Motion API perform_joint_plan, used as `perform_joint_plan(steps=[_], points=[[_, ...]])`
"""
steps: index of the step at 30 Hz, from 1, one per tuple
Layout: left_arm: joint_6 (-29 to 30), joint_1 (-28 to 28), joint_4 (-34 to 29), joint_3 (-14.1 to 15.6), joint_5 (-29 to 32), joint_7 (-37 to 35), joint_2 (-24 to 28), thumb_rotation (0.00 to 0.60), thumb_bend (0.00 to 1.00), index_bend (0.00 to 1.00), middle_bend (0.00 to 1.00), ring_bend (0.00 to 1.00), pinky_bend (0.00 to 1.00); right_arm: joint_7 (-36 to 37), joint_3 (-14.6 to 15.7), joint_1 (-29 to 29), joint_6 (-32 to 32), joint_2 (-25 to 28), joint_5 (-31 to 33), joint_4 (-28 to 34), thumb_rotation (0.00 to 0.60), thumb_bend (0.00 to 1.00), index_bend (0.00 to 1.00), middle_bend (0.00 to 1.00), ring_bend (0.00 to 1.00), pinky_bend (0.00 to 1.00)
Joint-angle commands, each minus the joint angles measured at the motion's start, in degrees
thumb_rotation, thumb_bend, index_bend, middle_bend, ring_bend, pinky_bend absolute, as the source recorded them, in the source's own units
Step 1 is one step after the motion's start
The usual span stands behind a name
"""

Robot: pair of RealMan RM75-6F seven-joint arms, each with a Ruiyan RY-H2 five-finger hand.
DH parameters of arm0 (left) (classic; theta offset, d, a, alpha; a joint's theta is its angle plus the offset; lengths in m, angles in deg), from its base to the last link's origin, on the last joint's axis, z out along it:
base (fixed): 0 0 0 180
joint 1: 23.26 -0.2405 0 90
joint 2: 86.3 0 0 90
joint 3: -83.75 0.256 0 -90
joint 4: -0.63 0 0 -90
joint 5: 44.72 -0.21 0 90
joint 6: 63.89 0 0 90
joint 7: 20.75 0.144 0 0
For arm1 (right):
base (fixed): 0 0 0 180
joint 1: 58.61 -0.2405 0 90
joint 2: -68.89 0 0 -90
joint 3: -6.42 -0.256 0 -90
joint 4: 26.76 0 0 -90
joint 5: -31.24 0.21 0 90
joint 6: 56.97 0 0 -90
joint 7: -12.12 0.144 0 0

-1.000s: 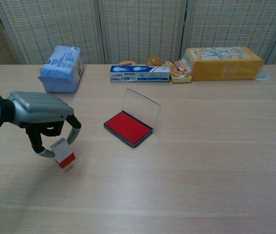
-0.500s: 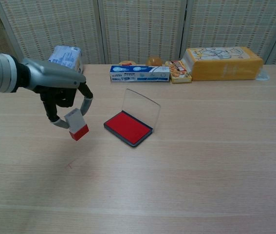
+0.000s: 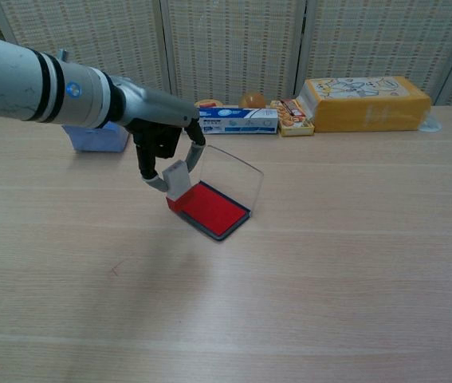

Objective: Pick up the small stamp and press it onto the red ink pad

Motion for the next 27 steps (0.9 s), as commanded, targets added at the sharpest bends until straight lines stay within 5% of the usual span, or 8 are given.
perform_joint_plan(steps=[1, 13, 27], points=[[-1.9, 2.7, 3.2, 0.3, 2.8, -0.6, -1.8, 0.600, 0.32, 0.69, 1.00, 1.00, 0.94, 1.9, -0.2, 0.3, -0.6, 0.6, 0.2, -0.6, 0.600, 0.25, 0.00, 0.00, 0.00, 0.00], [-4.3, 8.2, 12.5, 1.4, 5.0, -2.7, -8.0, 0.600, 0.32, 0.69, 1.00, 1.00, 0.94, 5.2, -1.3, 0.2, -0.2, 1.3, 2.2, -1.8, 0.600, 0.25, 0.00, 0.00, 0.00, 0.00], [-9.8, 9.5, 23.8, 1.7, 0.0, -8.8, -14.3, 0.600, 0.32, 0.69, 1.00, 1.00, 0.94, 5.0, -1.7, 1.1, -0.9, 1.3, 3.1, -1.7, 0.600, 0.25, 0.00, 0.00, 0.00, 0.00]])
